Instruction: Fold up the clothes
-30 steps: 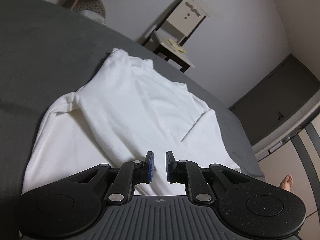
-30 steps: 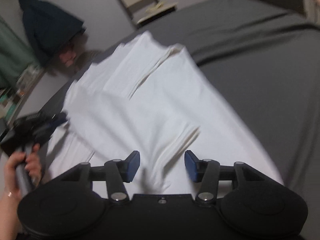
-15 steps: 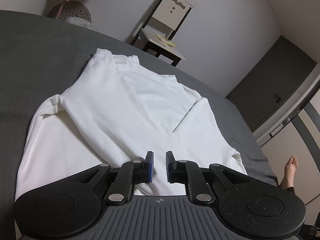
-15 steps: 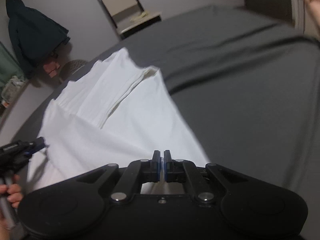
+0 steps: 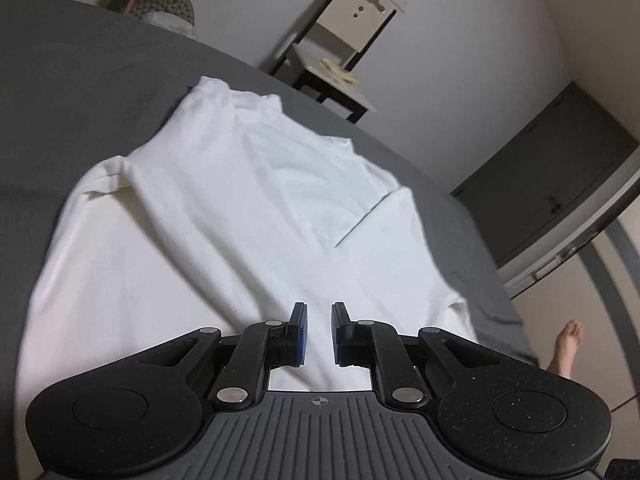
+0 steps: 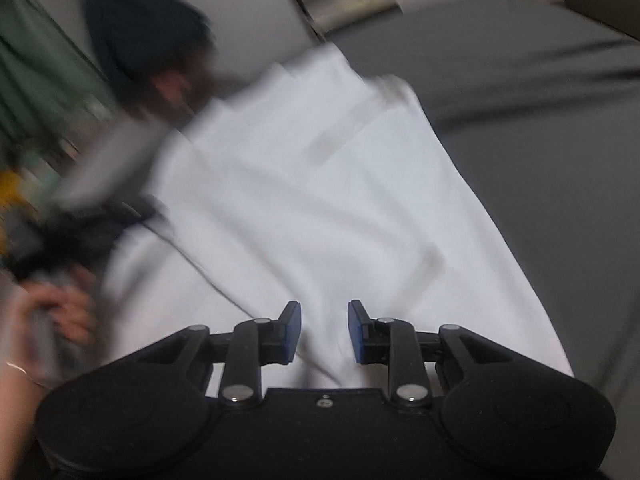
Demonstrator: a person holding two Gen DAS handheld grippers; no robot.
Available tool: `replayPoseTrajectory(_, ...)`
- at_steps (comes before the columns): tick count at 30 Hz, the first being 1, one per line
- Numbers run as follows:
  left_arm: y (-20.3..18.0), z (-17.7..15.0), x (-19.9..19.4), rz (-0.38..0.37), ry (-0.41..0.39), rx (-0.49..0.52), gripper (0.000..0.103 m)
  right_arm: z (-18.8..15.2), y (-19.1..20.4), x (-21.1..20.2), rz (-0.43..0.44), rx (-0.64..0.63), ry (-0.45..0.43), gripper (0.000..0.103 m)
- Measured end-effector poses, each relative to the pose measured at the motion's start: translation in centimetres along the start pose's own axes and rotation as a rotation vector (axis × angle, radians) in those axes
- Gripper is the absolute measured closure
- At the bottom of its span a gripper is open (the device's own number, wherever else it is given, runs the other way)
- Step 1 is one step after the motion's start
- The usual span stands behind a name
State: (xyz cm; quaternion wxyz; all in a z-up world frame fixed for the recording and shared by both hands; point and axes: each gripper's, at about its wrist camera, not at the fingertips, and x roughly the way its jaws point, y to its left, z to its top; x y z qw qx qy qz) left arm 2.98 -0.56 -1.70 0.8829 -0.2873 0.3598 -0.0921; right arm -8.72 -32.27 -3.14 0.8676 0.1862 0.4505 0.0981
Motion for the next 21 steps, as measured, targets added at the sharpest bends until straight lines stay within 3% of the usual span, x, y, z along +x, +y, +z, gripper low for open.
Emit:
replayPoseTrajectory(2, 0.0, 0.0, -0.4, 0.023, 0.001, 0.007, 0.091, -0.2, 0.0, -0.4, -0.040, 0.004, 0.007, 0.087)
replayPoseTrajectory(4, 0.1, 0.4, -0.9, 0.039, -0.006, 0.015, 0.091, -0.3, 0.9, -1.4, -0.023, -0.044, -0.031, 0.083)
replayPoseTrajectory(6, 0.1, 0.7, -1.3, 0.055, -0.012, 0.023, 0.091, -0.5, 1.9, -1.6, 0.015, -0.107, -0.062, 0.065)
replayPoseTrajectory(7, 0.2, 0.9, -1.6, 0.063, -0.015, 0.027, 0.091, -0.4, 2.0, -1.1, 0.003, -0.099, -0.041, 0.062)
replayPoseTrajectory(11, 0.4, 1.7, -2.5, 0.095, -0.028, 0.043, 0.092, 0.2, 2.5, 0.5, -0.037, -0.068, 0.036, 0.062)
replayPoseTrajectory(13, 0.4, 2.0, -3.0, 0.111, -0.034, 0.051, 0.092, 1.4, 3.5, -0.2, -0.016, -0.094, 0.012, 0.059)
replayPoseTrajectory(15, 0.5, 2.4, -3.5, 0.127, -0.040, 0.059, 0.092, 2.7, 4.1, -0.7, 0.014, -0.122, -0.066, 0.032)
replayPoseTrajectory(18, 1.0, 2.8, -2.8, 0.190, -0.082, 0.173, 0.092, 5.3, 5.2, -0.2, 0.019, -0.183, -0.201, 0.006)
replayPoseTrajectory(20, 1.5, 3.3, -2.3, 0.213, -0.093, 0.244, 0.091, 7.8, 5.5, 0.8, 0.022, -0.208, -0.254, 0.001)
replayPoseTrajectory(21, 2.0, 3.9, -2.3, 0.189, -0.090, 0.239, 0.091, 9.2, 5.6, 1.5, 0.025, -0.210, -0.265, 0.000)
